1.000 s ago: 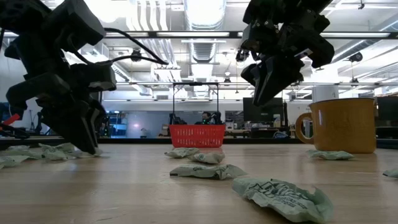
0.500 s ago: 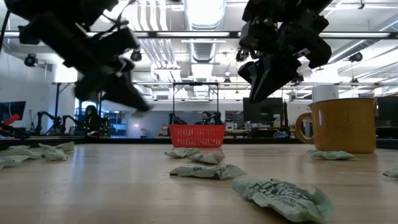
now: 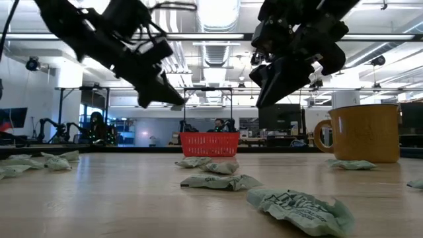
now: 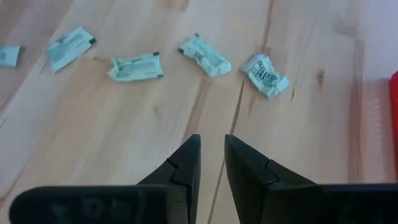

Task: Pick and place Stevia / Truvia into bins
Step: Put the white stevia packet into the red bin

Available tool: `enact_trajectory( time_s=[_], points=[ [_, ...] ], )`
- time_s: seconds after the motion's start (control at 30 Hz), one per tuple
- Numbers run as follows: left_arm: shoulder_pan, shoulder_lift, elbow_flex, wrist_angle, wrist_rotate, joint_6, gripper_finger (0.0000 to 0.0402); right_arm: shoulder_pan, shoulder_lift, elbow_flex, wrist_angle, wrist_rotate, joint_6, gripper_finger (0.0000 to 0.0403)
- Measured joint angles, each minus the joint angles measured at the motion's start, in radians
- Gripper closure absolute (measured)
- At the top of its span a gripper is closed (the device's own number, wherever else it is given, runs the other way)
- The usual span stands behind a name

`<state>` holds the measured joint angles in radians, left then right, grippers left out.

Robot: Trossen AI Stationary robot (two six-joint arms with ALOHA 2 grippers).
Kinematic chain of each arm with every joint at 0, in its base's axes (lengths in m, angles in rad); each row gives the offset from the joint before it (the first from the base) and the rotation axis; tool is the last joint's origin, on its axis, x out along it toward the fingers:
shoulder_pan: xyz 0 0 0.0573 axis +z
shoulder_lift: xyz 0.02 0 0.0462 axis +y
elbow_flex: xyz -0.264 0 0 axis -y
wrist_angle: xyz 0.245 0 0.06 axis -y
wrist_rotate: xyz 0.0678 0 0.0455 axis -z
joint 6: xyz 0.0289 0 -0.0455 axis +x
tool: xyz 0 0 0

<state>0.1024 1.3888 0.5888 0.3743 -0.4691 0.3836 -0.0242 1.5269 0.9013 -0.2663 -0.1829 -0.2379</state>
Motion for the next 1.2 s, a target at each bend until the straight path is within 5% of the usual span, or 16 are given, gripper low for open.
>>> enact_trajectory(
  time_s=[0.3, 0.83, 1.2],
  points=[
    [0.267, 0.166, 0.052, 0.168, 0.269, 0.046, 0.0389, 0.0, 0.0, -0.067, 0.124, 0.0, 0.001, 0.0339],
    [0.321, 0.387, 0.233, 0.157, 0.284, 0.052, 0.0383, 0.0, 0.0, -0.075, 0.124, 0.0, 0.055, 0.0339],
    [0.319, 0.359, 0.214, 0.148, 0.282, 0.042, 0.0288, 0.0, 0.0, -0.078, 0.124, 0.0, 0.099, 0.0339]
  ],
)
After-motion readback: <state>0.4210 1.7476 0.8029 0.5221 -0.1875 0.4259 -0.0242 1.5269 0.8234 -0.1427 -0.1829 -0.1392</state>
